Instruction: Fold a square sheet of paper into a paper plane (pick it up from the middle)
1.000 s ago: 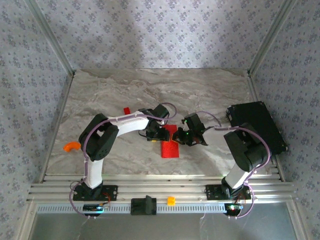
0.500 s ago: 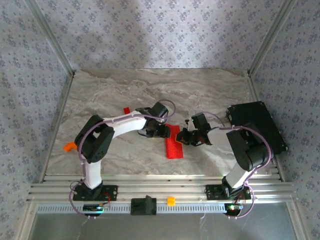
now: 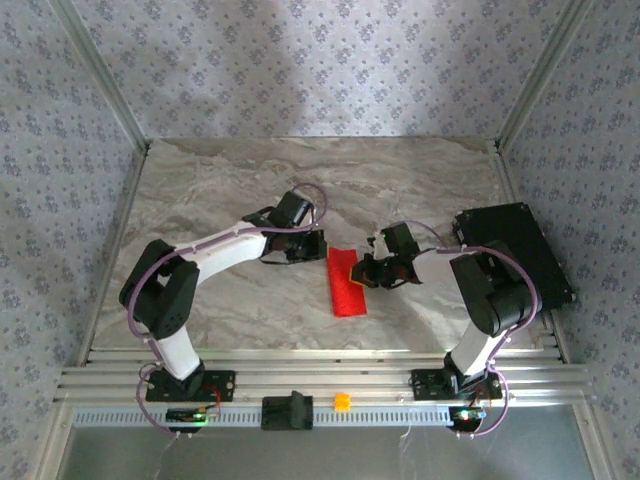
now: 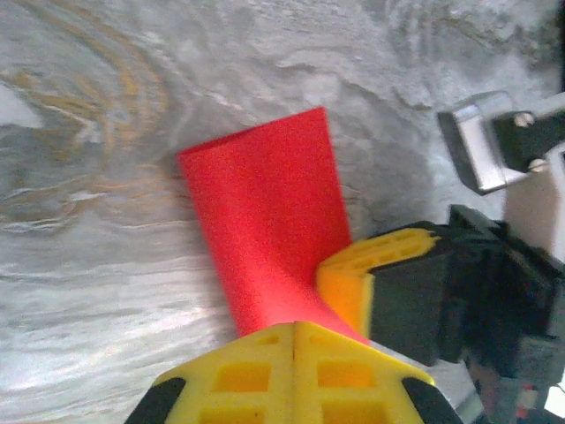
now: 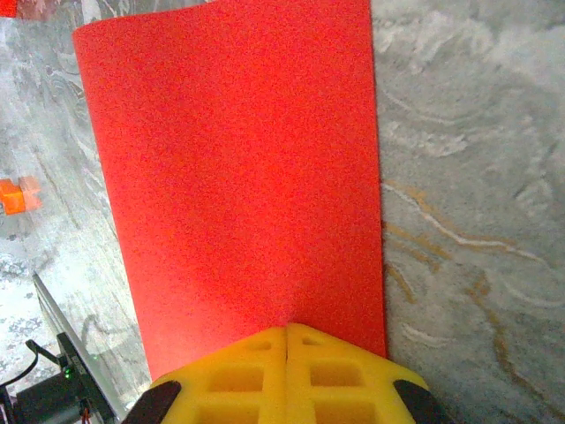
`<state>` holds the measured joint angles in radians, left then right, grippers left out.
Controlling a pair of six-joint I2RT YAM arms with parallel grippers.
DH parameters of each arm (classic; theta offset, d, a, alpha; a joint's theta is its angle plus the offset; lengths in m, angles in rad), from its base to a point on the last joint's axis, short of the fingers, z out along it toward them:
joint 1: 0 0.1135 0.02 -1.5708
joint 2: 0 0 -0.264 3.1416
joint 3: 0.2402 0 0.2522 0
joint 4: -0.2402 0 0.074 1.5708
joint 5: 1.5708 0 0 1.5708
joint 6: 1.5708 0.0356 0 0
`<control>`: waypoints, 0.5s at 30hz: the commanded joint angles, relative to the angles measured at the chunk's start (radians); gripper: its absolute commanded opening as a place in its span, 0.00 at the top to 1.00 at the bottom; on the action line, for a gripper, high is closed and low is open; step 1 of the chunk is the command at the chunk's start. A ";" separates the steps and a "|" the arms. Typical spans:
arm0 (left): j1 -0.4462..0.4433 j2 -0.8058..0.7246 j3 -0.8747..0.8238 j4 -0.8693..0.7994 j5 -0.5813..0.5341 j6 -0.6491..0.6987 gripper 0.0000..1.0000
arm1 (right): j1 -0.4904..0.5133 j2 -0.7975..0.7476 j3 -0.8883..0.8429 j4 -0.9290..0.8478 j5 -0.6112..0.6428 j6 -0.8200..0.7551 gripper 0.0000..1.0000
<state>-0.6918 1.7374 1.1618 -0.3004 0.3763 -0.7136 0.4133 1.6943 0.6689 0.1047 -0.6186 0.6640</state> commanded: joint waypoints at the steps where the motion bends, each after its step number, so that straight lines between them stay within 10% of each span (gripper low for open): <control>1: -0.003 0.033 0.003 0.098 0.139 -0.030 1.00 | -0.005 0.056 -0.030 -0.129 0.115 -0.028 1.00; 15: -0.002 0.141 0.009 0.156 0.272 -0.071 1.00 | 0.001 0.059 -0.031 -0.119 0.127 -0.014 1.00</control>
<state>-0.6937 1.8561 1.1618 -0.1665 0.5995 -0.7761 0.4137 1.6943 0.6689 0.1051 -0.6182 0.6643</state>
